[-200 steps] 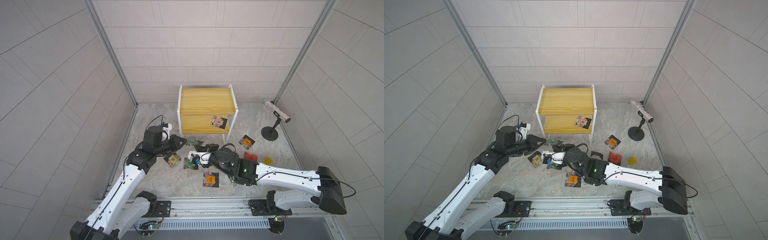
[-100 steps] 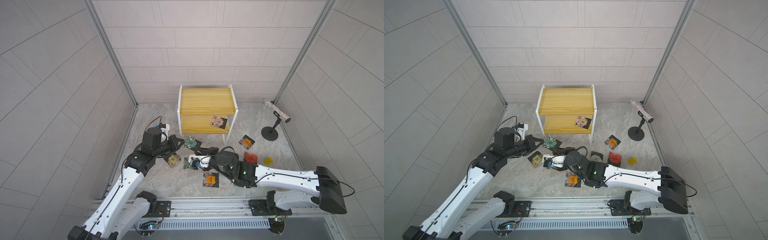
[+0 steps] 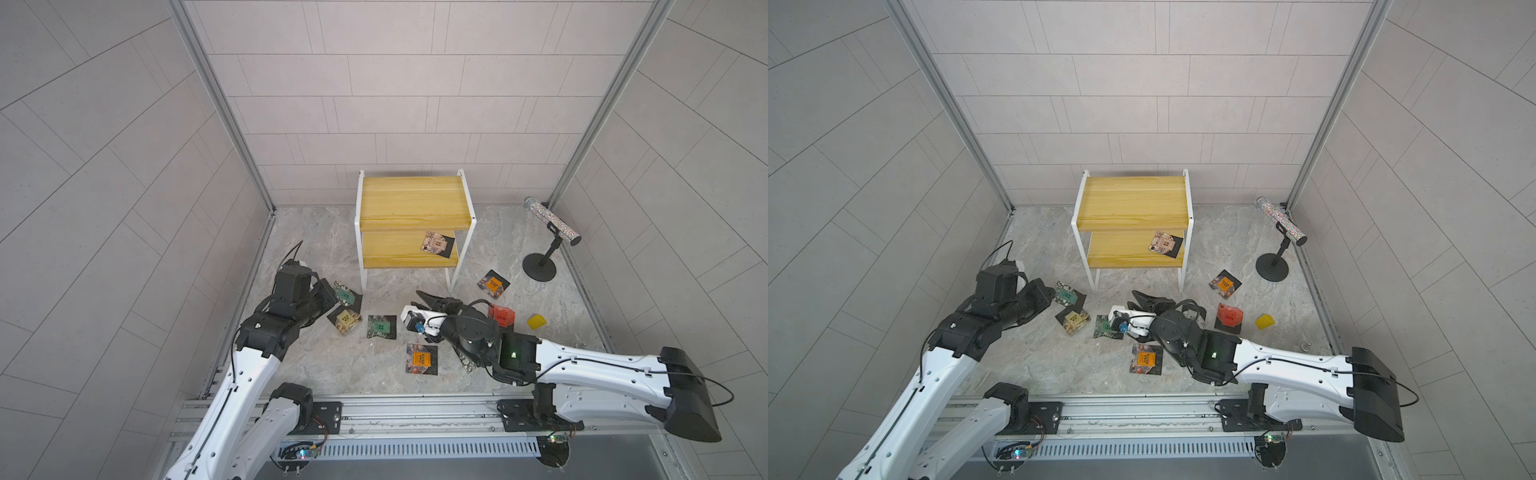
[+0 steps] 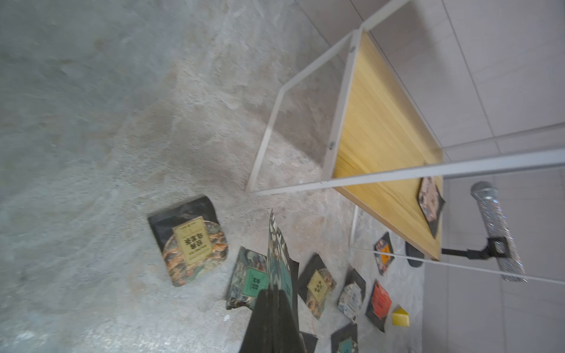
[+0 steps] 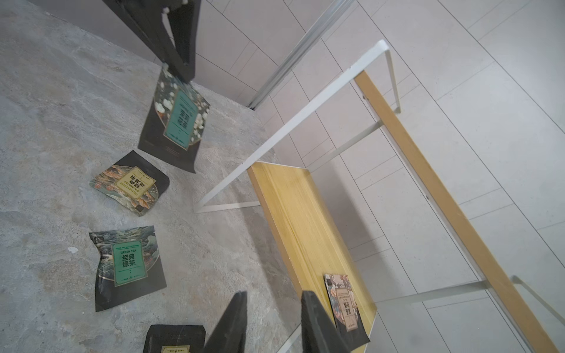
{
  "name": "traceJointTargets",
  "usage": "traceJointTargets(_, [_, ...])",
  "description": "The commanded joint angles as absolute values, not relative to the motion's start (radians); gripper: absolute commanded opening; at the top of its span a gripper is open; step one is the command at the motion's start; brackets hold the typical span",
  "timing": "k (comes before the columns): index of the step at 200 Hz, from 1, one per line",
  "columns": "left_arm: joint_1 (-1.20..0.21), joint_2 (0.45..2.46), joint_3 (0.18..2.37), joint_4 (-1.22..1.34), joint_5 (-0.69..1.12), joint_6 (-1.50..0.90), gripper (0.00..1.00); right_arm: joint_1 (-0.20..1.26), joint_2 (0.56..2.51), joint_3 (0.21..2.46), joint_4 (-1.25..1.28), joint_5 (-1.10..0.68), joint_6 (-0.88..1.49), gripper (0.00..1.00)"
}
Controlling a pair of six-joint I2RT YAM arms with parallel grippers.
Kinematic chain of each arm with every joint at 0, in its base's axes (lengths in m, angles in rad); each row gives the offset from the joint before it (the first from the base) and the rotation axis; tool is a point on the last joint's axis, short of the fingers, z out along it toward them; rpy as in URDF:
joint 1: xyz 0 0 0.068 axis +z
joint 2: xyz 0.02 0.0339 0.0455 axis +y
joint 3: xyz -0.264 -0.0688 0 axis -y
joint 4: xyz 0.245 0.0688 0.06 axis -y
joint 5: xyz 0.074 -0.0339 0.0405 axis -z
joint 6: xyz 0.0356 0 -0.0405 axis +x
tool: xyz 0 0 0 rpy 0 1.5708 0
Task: Remove the tea bags from the shelf
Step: Place the tea bag at the center of the board.
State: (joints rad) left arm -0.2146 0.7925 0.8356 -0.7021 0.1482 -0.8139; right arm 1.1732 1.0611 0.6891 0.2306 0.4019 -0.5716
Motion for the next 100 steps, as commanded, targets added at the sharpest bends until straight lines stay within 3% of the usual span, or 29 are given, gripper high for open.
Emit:
traceJointTargets(1, [-0.179, 0.813, 0.862, -0.768, 0.018, -0.761, 0.00, 1.166, 1.013, 0.665, 0.206, 0.454, -0.488, 0.34])
traceJointTargets(100, [0.017, 0.966, 0.771, -0.643, -0.125, -0.776, 0.00, 1.167, 0.869, 0.580, 0.149, 0.468, -0.385, 0.34])
